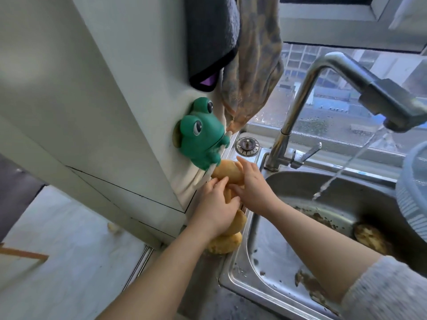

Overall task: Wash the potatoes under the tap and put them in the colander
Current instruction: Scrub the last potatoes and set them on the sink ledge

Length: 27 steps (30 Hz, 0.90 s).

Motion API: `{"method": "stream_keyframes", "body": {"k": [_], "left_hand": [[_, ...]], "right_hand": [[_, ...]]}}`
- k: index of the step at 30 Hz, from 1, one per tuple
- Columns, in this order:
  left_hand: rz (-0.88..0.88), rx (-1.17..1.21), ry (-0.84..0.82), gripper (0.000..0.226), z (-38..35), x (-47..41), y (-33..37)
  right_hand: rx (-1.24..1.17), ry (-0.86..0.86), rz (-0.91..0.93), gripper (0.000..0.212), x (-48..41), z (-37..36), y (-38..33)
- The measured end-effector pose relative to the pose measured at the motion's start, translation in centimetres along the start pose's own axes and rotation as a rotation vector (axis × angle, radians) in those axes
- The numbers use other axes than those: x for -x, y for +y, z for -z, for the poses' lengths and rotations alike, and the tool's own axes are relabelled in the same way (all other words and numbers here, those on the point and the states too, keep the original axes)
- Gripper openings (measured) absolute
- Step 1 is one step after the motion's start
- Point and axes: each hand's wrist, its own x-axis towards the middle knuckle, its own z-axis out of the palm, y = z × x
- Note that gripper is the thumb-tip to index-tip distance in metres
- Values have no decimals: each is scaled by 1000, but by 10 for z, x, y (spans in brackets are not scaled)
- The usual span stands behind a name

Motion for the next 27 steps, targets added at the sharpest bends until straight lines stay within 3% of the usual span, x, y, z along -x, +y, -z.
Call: {"method": "stream_keyframes", "body": {"k": [4, 7, 11, 13, 19, 27], "left_hand": [[-40, 40, 92, 52, -1, 5, 7], [-145, 95, 153, 33, -9, 12, 22], [-178, 180, 8, 15, -43, 17, 46], [-162, 131, -121, 15, -71, 18, 54], [-55, 10, -502, 26, -153, 20, 79], [28, -28, -591, 31, -225, -1, 89]], "right_hand": [[-51, 8, -21, 78, 12, 7, 1], [-156, 37, -37, 69, 36, 9, 10], [-176, -29, -183, 39, 78, 14, 60], [-112, -111, -323, 33, 99, 26, 97], [94, -91, -659, 43, 146, 64, 200], [240, 112, -844, 76, 143, 66, 298]]}}
